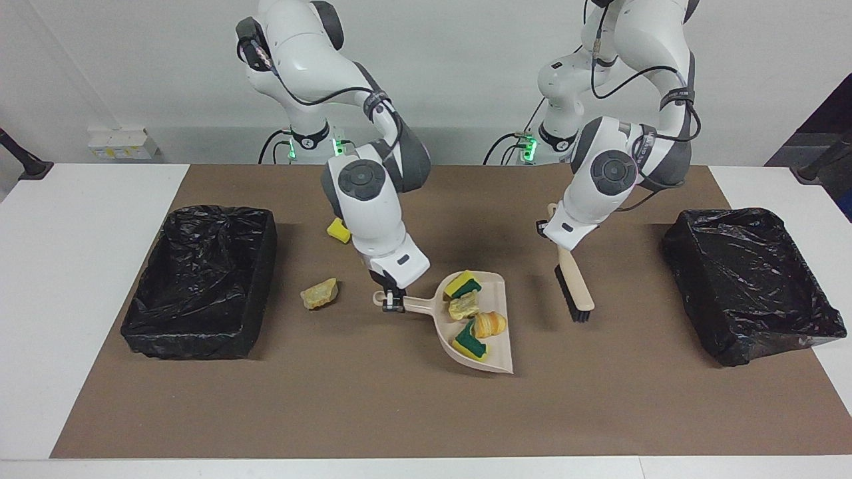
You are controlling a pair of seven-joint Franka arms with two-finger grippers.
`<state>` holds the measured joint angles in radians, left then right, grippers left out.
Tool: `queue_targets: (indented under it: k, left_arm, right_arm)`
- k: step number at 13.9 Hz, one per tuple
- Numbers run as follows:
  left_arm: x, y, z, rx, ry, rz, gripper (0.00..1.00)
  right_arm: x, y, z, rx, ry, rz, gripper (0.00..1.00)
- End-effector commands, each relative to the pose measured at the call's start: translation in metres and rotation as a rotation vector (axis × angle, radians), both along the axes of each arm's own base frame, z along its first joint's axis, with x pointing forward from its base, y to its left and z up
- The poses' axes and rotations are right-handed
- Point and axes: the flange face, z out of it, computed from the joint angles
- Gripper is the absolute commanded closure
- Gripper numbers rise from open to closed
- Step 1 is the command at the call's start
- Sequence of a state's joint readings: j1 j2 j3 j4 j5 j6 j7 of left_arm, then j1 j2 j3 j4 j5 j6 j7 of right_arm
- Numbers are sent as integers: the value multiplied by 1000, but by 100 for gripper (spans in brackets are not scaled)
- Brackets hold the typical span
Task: Sweep and dump trash in bin
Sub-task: 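Carry the loaded dustpan over the bin nearest the right gripper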
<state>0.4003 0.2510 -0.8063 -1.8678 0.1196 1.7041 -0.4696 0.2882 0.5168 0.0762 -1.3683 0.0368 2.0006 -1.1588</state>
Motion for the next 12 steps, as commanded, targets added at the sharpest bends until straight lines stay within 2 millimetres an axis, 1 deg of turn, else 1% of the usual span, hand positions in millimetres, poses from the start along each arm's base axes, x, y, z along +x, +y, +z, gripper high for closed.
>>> queue_targets:
  k: [1,2,3,4,5,7,8,9,10,11,12]
  left_arm:
    - [-34,-25,-5,23,18,-3,100]
    - [-40,-37,-3,-14,22,4,100]
    - [-47,-46,-1,-24,28,3,100]
    - [-61,-53,-8,-21,48,1,100]
    - [-75,-58,-9,-22,42,13,100]
    - [-108,-68,-21,-27,45,30,100]
    - [-123,-78,-23,-46,32,44,100]
    - [-146,-94,-26,-55,14,31,100]
    - [-165,-101,-32,-60,11,36,100]
    - [-186,-109,-32,-62,9,29,100]
    - [-203,-117,-36,-59,20,15,100]
  right_arm:
    - [-16,-68,51,20,4,-23,100]
    - [-14,-90,63,16,-4,-18,100]
    - [-14,-114,72,12,-7,-21,100]
    - [-15,-143,88,11,-16,-48,100]
    - [-16,-175,99,8,-26,-64,100]
    - [-28,-241,122,-9,-17,-29,100]
    - [-37,-278,123,8,12,-22,100]
    - [-46,-314,120,28,22,-6,100]
    - [-57,-344,117,25,22,10,100]
    - [-70,-371,113,16,22,8,100]
    - [-84,-394,108,-1,28,-13,100]
